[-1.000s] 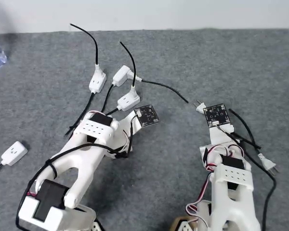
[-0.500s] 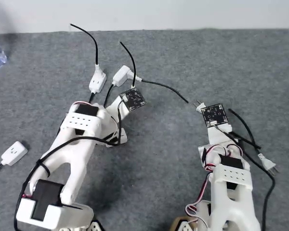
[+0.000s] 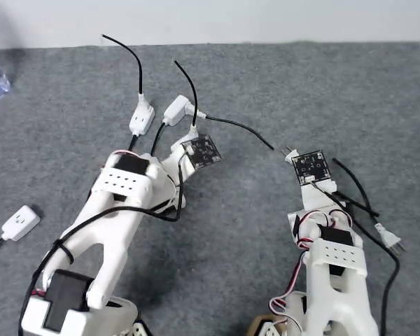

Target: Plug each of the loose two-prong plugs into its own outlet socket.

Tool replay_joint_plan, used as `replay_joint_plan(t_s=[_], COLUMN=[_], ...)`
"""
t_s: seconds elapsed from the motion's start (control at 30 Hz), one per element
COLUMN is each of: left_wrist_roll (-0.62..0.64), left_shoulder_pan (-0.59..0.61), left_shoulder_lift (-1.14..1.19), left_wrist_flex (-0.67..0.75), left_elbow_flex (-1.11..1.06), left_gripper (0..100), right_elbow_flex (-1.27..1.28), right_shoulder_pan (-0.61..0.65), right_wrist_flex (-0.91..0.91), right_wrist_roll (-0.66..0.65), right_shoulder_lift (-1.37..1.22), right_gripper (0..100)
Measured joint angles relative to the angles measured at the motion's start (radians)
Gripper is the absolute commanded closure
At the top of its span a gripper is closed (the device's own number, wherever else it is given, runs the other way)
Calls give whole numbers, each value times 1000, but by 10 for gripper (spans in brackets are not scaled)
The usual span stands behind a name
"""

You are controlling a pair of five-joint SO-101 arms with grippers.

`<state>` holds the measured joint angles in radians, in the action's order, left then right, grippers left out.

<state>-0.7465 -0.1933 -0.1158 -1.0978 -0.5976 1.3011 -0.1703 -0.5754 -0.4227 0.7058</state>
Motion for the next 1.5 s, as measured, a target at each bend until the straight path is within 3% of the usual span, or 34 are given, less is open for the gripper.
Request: replay_joint_plan(t_s=[0.2, 0.4, 0.57, 0.83, 1.03, 1.2, 1.5], left_wrist_roll=[0, -74, -140, -195, -229, -229, -229], left_shoulder_pan=[-6, -3, -3, -31, -183, -262, -219], left_shoulder_lift=[112, 233, 258, 255, 276, 278, 252], left_wrist_flex=[100, 81, 49, -3, -114, -123, -153], left_elbow_flex=[-3, 74, 106, 121, 103, 133, 153], left_gripper=[833, 844, 993, 987, 987, 987, 987], right_elbow_flex=[0, 0, 0, 0, 0, 0, 0], right_shoulder_pan=[0, 0, 0, 0, 0, 0, 0], right_wrist_flex=[0, 0, 0, 0, 0, 0, 0], right_wrist_roll=[0, -18, -25, -25, -25, -25, -25], right_shoulder_lift=[0, 0, 0, 0, 0, 0, 0], right_gripper=[649, 649, 649, 649, 649, 649, 649])
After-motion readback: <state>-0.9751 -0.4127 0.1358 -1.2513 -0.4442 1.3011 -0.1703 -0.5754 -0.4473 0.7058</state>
